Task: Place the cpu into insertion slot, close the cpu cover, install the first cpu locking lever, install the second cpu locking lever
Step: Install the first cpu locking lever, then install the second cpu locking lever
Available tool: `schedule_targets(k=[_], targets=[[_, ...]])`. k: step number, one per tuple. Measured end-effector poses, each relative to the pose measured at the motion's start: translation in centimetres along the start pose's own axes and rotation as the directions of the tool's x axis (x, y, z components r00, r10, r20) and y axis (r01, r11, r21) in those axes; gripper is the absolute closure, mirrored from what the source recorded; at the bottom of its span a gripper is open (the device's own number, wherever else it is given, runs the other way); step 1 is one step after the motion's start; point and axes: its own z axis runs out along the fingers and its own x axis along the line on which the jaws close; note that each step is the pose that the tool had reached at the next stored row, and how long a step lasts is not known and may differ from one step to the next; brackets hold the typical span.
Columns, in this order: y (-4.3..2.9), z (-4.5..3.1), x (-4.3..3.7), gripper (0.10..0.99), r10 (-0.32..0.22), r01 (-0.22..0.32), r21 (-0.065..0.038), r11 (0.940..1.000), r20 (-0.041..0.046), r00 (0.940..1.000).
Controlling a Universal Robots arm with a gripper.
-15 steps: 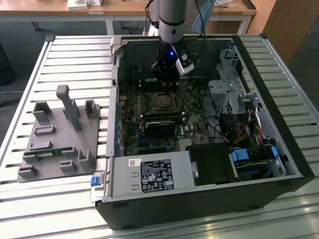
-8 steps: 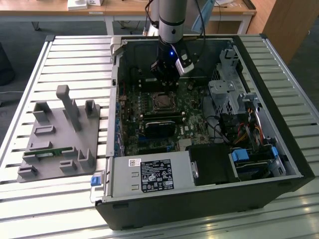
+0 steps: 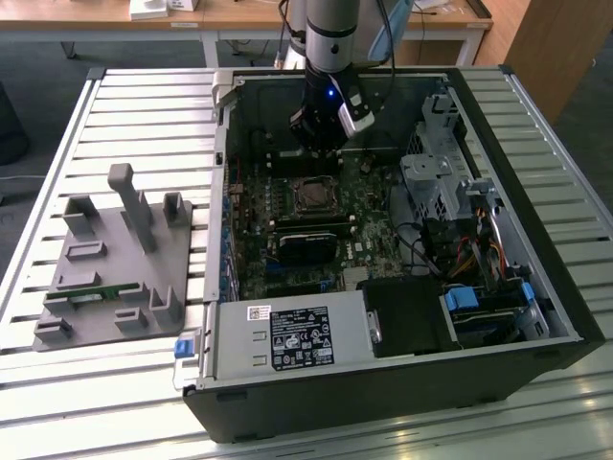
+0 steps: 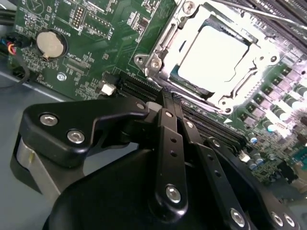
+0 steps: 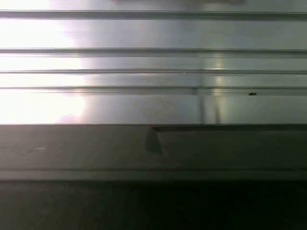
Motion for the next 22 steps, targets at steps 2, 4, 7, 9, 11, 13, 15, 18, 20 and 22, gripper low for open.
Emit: schedule_targets(k=[2,4,7,9,11,13,15,18,20,22], targets=[[-0.01,-0.01,0.0,0.98,0.0,0.0,0.0,1.0,0.0001,1.0],[-0.08,-0.02,0.0,0.98,0.0,0.0,0.0,1.0,0.0001,1.0],[-0.19,-0.02,-0.01,0.98,0.0,0.0,0.0,1.0,0.0,1.0],[-0.26,-0.02,-0.01,0.98,0.0,0.0,0.0,1.0,0.0,1.0],[-0.34,-0.02,-0.02,0.98,0.0,0.0,0.0,1.0,0.0,1.0],[-0.4,-0.01,-0.03,0.98,0.0,0.0,0.0,1.0,0.0001,1.0],[-0.43,-0.01,-0.04,0.98,0.0,0.0,0.0,1.0,0.0001,1.0],[-0.48,-0.02,-0.05,0.98,0.0,0.0,0.0,1.0,0.0,1.0],[-0.53,-0.02,-0.06,0.98,0.0,0.0,0.0,1.0,0.0,1.0],[-0.58,-0.02,-0.07,0.98,0.0,0.0,0.0,1.0,0.0001,1.0]])
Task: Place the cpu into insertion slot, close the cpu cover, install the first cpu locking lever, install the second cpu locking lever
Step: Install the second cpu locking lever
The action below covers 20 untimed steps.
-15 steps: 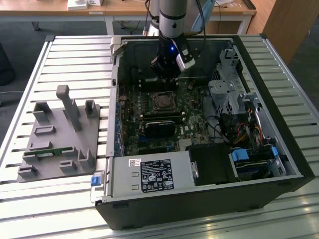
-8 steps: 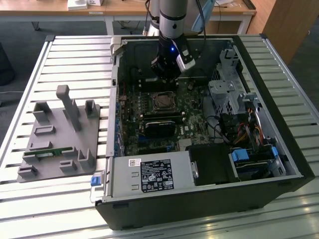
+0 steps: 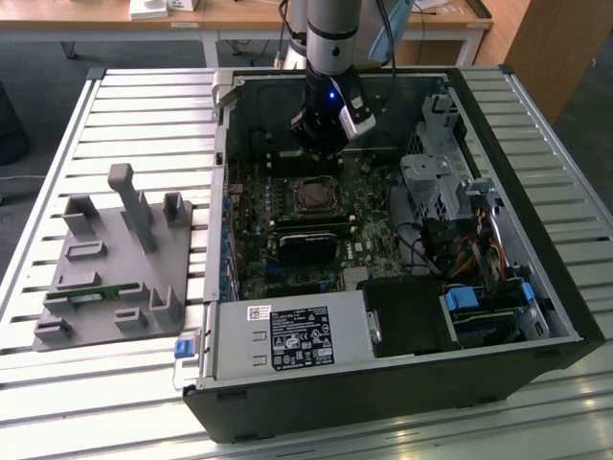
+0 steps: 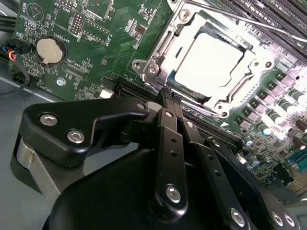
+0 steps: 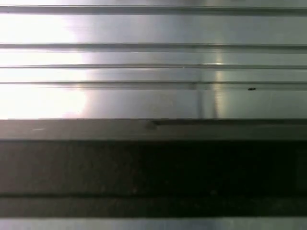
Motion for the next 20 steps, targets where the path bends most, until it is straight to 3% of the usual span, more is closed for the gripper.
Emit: schedule_targets(k=[14,20], targets=[[-0.31,-0.05,0.0,0.98,0.0,0.0,0.0,1.0,-0.0002,1.0],[-0.29,-1.4,-0.03,0.98,0.0,0.0,0.0,1.0,0.0,1.0]])
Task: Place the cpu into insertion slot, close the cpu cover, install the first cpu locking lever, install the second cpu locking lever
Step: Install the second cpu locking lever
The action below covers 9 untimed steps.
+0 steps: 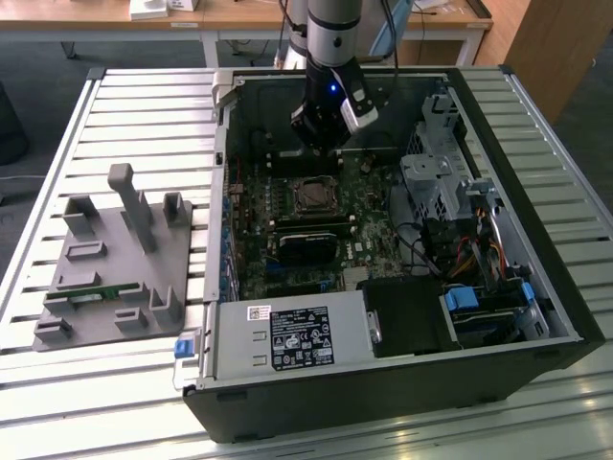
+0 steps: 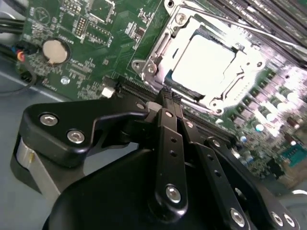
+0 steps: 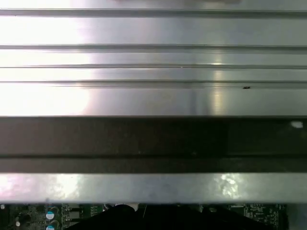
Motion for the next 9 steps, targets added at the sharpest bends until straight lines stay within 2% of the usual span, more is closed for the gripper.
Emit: schedule_targets(k=[9], targets=[[0.05,-3.52,-0.05,0.98,0.0,0.0,0.0,1.0,0.0,1.0]])
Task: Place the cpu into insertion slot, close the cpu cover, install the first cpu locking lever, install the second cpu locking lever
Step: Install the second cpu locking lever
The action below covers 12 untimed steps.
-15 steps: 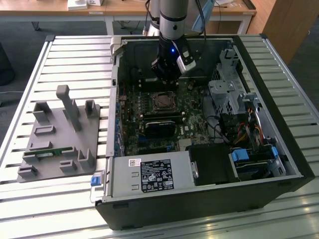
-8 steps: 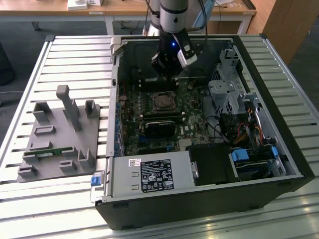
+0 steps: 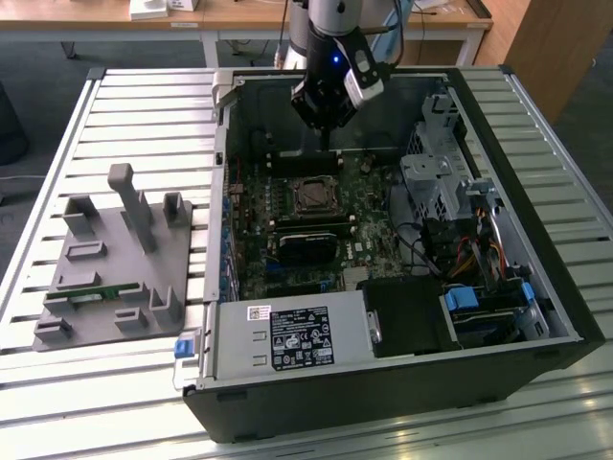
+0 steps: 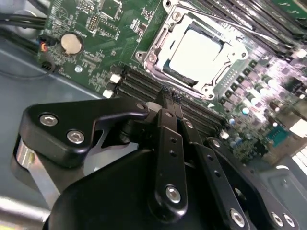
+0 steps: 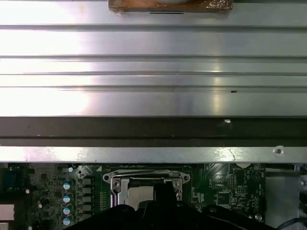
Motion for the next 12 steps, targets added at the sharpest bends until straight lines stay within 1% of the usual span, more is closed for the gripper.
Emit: schedule_targets(k=[3,5,12], targets=[[-0.09,-0.15,-0.01,0.98,0.0,0.0,0.001,1.0,0.0002,1.0],[-0.42,-0.16,-0.01,0.98,0.0,0.0,0.001,1.0,0.0001,1.0],[-2.71,-0.18,-0.06,0.98,0.0,0.0,0.001,1.0,0.0,1.0]])
